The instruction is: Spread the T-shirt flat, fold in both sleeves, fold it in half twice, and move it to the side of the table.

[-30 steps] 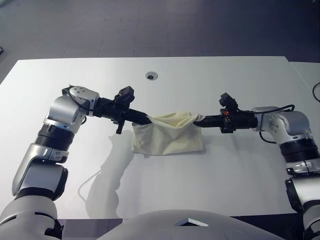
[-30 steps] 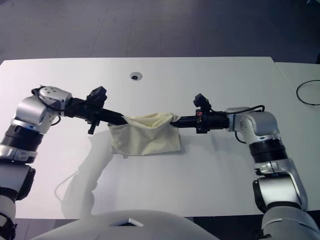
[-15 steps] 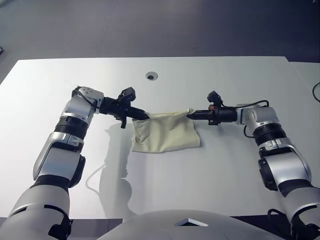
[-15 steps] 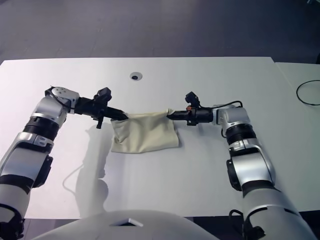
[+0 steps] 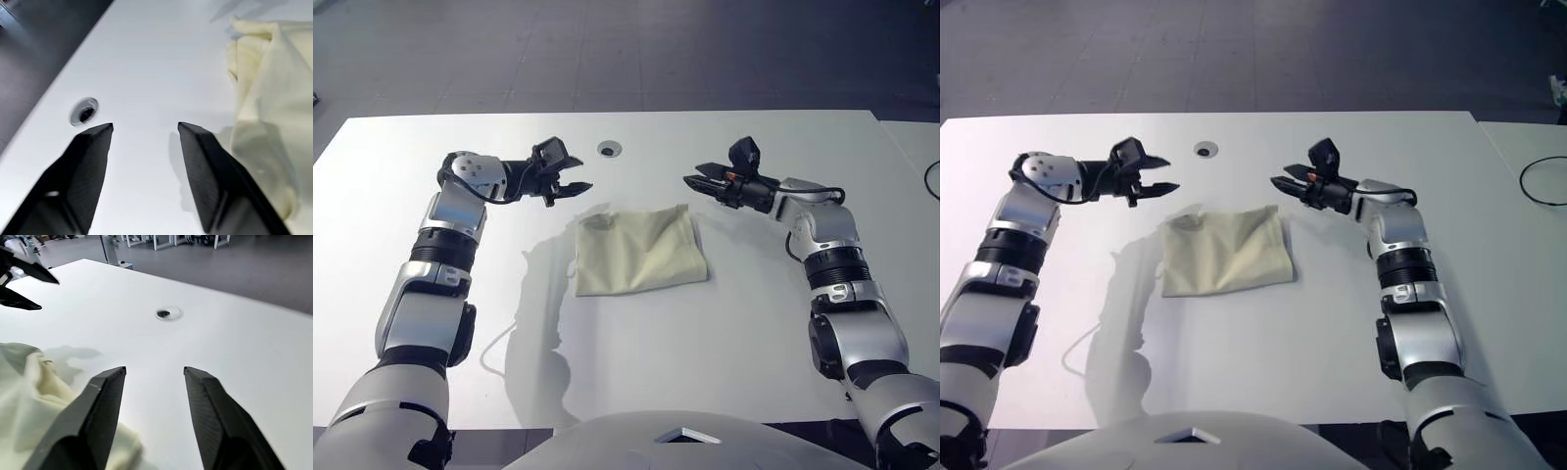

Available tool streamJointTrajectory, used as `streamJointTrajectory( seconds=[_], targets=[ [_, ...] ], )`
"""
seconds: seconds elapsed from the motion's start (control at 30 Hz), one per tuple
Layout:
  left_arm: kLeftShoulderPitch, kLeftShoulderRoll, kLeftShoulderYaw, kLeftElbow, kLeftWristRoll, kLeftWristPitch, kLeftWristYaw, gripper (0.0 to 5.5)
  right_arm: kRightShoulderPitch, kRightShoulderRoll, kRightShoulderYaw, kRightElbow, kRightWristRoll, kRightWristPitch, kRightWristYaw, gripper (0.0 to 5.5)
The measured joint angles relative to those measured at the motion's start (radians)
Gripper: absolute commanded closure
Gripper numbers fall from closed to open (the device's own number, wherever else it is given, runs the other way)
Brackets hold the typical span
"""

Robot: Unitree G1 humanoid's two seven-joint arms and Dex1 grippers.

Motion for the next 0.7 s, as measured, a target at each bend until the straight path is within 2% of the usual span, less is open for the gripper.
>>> streamJointTrajectory(
  seconds=[0.07,0.2,0.27,0.43,0.5,0.7],
  targets=[
    [0.088,-0.011,-0.001,-0.163,-0.029,0.042,0.007,1.97,0.026,0.022,0.039,-0.076,0.006,0.002,0.045,2.28],
    [0.287,-0.026,-0.023,-0.546,-0.217,0.297,-0.048,1.17,0.102,0.029,0.093,-0.198,0.08,0.102,0.186,1.52],
    [0.352,-0.006,-0.054,-0.649,-0.264,0.385,-0.093,0.84,0.136,0.006,0.114,-0.224,0.101,0.147,0.254,1.2],
    [0.362,0.0,-0.089,-0.528,-0.22,0.379,-0.097,0.11,0.14,-0.007,0.165,-0.214,0.108,0.182,0.345,0.49],
    [0.351,-0.021,-0.096,-0.438,-0.192,0.343,-0.086,0.1,0.126,0.007,0.182,-0.163,0.086,0.162,0.352,0.12],
    [0.298,-0.069,-0.089,-0.273,-0.167,0.262,-0.065,0.1,0.042,0.078,0.174,0.092,0.012,0.026,0.294,0.12]
  ],
)
